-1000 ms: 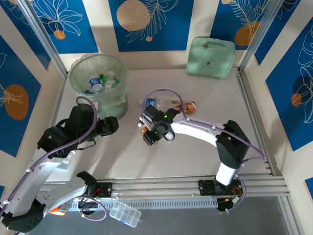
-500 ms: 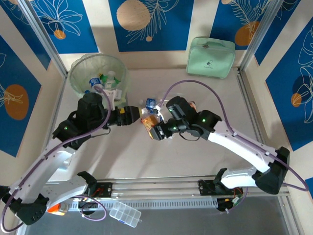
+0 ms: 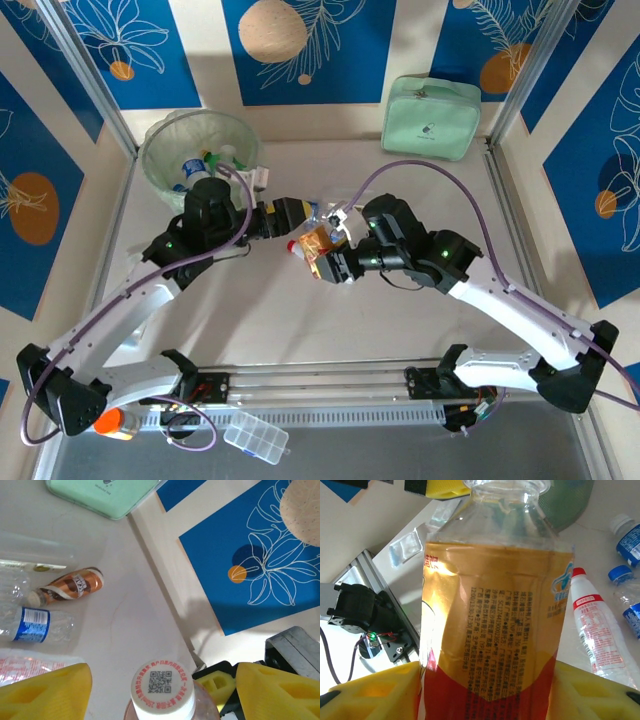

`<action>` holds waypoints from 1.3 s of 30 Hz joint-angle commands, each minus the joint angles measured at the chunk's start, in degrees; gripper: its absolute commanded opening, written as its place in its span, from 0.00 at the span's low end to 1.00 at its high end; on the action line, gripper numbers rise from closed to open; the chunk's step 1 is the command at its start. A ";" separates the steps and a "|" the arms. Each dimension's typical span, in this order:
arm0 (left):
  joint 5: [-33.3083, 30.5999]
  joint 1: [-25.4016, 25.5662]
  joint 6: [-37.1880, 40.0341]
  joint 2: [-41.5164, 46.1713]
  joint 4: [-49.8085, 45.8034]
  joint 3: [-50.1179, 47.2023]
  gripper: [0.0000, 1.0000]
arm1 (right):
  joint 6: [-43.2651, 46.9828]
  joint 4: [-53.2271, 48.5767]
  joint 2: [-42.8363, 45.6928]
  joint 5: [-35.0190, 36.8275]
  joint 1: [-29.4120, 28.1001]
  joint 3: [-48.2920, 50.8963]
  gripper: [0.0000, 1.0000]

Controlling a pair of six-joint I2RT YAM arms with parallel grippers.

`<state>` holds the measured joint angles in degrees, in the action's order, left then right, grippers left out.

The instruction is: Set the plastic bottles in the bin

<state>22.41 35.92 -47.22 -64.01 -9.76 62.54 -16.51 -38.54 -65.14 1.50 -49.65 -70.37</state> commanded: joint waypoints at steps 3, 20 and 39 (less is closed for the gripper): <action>6.21 0.73 -4.45 -1.41 11.23 -1.81 0.68 | -0.84 1.69 0.66 -0.33 1.56 -1.15 0.55; 4.26 0.64 -1.78 -5.29 4.75 0.22 0.46 | 0.31 2.95 -0.51 -3.32 2.12 -2.67 0.55; 4.63 0.62 -1.29 -6.57 4.37 1.00 0.18 | 0.16 1.24 0.55 -4.31 2.27 -1.63 0.55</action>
<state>26.55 36.25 -49.71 -69.89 -4.73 62.65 -16.95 -38.87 -65.80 -0.67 -47.42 -71.18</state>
